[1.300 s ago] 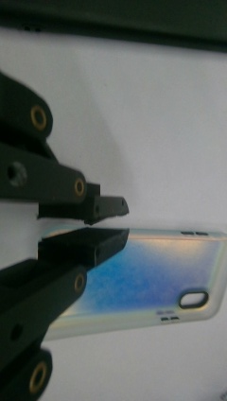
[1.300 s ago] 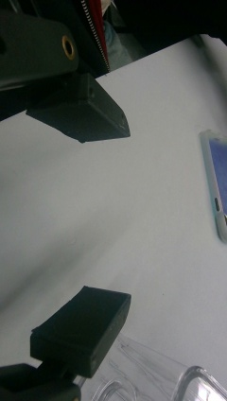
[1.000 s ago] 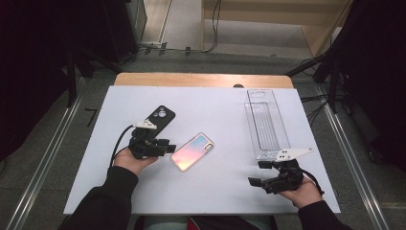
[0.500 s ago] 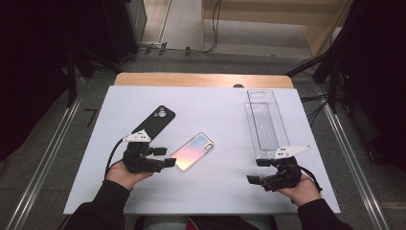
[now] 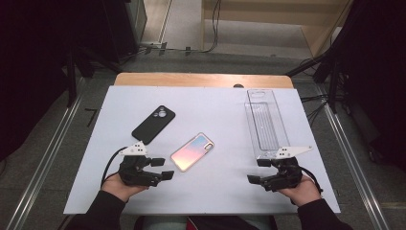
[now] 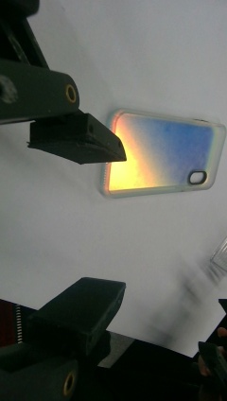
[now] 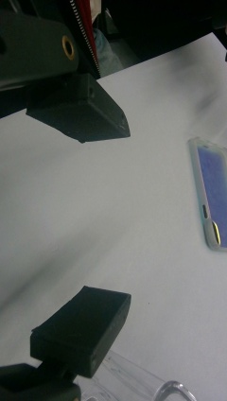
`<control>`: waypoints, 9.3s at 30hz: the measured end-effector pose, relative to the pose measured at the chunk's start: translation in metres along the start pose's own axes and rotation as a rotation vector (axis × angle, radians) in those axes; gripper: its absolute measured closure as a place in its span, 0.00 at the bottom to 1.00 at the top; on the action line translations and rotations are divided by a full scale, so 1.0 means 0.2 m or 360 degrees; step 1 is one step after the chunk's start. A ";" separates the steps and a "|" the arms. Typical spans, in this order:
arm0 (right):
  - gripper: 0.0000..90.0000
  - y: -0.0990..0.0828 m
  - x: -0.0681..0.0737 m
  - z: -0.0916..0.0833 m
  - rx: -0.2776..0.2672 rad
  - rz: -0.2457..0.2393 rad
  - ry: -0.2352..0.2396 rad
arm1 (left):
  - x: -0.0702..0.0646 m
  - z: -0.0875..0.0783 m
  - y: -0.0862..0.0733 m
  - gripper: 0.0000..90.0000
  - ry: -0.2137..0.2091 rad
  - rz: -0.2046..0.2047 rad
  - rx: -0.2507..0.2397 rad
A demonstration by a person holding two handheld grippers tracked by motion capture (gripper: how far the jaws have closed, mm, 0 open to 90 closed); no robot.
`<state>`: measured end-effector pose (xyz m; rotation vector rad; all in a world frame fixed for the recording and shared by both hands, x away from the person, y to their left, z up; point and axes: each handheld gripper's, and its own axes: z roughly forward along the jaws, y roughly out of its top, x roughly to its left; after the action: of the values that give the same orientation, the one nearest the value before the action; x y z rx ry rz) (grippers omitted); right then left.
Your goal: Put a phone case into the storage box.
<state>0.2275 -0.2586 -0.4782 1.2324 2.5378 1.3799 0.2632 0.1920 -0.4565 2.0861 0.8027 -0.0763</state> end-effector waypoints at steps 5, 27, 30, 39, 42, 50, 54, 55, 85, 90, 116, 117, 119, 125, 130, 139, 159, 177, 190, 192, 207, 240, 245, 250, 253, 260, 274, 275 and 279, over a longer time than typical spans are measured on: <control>0.19 0.00 0.00 0.00 0.0018 -0.0010 -0.0008 | 0.02 -0.04 -0.04 0.36 0.0024 -0.0001 0.0008; 0.19 -0.01 0.00 0.00 0.0032 -0.0022 -0.0005 | 0.04 0.01 0.07 0.00 0.0010 -0.0003 -0.0049; 0.19 -0.01 0.00 0.00 0.0034 -0.0017 -0.0008 | 0.04 0.03 0.09 0.00 0.0010 0.0006 -0.0031; 0.19 -0.01 0.00 0.00 0.0038 -0.0011 -0.0011 | 0.06 0.07 0.15 0.00 0.0042 -0.0013 -0.0046; 0.19 -0.01 0.00 0.00 0.0030 -0.0007 -0.0013 | 0.06 0.08 0.16 0.01 0.0031 -0.0027 -0.0028; 0.19 -0.01 0.00 0.01 0.0027 0.0001 -0.0014 | 0.07 0.13 0.21 0.01 0.0048 -0.0032 -0.0007; 0.19 -0.01 0.00 0.00 0.0027 0.0002 -0.0019 | 0.09 0.15 0.23 0.01 0.0056 -0.0044 -0.0013; 0.19 -0.01 0.00 0.00 0.0027 0.0002 -0.0023 | 0.09 0.16 0.24 0.01 0.0076 -0.0043 -0.0013; 0.19 -0.01 0.01 0.01 0.0048 -0.0011 -0.0032 | 0.07 0.44 0.38 0.02 0.0180 -0.0010 0.0017; 0.19 -0.01 0.01 0.01 0.0047 -0.0013 -0.0031 | 0.07 0.46 0.41 0.04 0.0160 -0.0044 -0.0014; 0.19 -0.01 0.01 0.01 0.0051 -0.0023 -0.0037 | 0.12 0.55 0.32 0.05 0.0278 0.0040 0.0077; 0.19 -0.01 0.01 0.01 0.0051 -0.0023 -0.0037 | 0.12 0.55 0.31 0.04 0.0289 0.0044 0.0084; 0.19 -0.01 0.01 0.01 0.0053 -0.0027 -0.0032 | 0.13 0.56 0.30 0.04 0.0301 0.0055 0.0086; 0.19 -0.01 0.01 0.01 0.0056 -0.0028 -0.0035 | 0.13 0.59 0.28 0.04 0.0315 0.0063 0.0129; 0.19 -0.01 0.01 0.01 0.0056 -0.0024 -0.0039 | 0.13 0.61 0.26 0.04 0.0314 0.0080 0.0164; 0.19 -0.01 0.01 0.01 0.0060 -0.0025 -0.0039 | 0.11 0.63 0.23 0.04 0.0377 0.0146 0.0127; 0.19 -0.02 0.02 0.01 0.0074 -0.0038 -0.0057 | 0.06 0.66 0.20 0.09 0.0539 0.0283 0.0148; 0.19 -0.01 0.01 0.00 0.0056 -0.0042 -0.0048 | 0.07 0.63 0.22 0.19 0.0501 0.0216 0.0150; 0.19 -0.01 0.02 0.00 0.0042 -0.0041 -0.0040 | 0.05 0.54 0.29 0.19 0.0381 0.0153 0.0117; 0.19 -0.01 0.02 0.00 0.0038 -0.0043 -0.0041 | 0.05 0.52 0.31 0.19 0.0365 0.0143 0.0112; 0.19 0.01 0.05 0.00 -0.0018 -0.0038 -0.0071 | -0.01 0.36 0.33 0.19 0.0259 0.0084 0.0067; 0.19 0.25 0.18 0.14 -0.0173 0.0180 -0.0034 | -0.17 0.37 0.23 0.19 0.0357 -0.0030 -0.0140; 0.19 0.28 0.19 0.17 -0.0172 0.0199 -0.0033 | -0.18 0.37 0.21 0.19 0.0383 -0.0082 -0.0219; 0.19 0.31 0.19 0.18 -0.0183 0.0246 -0.0047 | -0.18 0.38 0.21 0.19 0.0426 -0.0104 -0.0262; 0.20 0.33 0.19 0.20 -0.0207 0.0289 -0.0035 | -0.18 0.39 0.21 0.19 0.0460 -0.0115 -0.0297; 0.20 0.38 0.19 0.22 -0.0234 0.0301 -0.0044 | -0.17 0.40 0.19 0.19 0.0500 -0.0161 -0.0355; 0.20 0.44 0.18 0.29 -0.0291 0.0373 -0.0041 | -0.21 0.47 0.15 0.19 0.0557 -0.0113 -0.0463; 0.20 0.44 0.18 0.29 -0.0286 0.0378 -0.0041 | -0.21 0.47 0.15 0.19 0.0554 -0.0114 -0.0477; 0.20 0.46 0.18 0.31 -0.0285 0.0396 -0.0046 | -0.23 0.48 0.14 0.19 0.0558 -0.0101 -0.0491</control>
<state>0.2832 -0.1639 -0.4382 1.5599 2.2428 1.5802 0.2655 0.0837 -0.4802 1.8020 1.0197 0.3669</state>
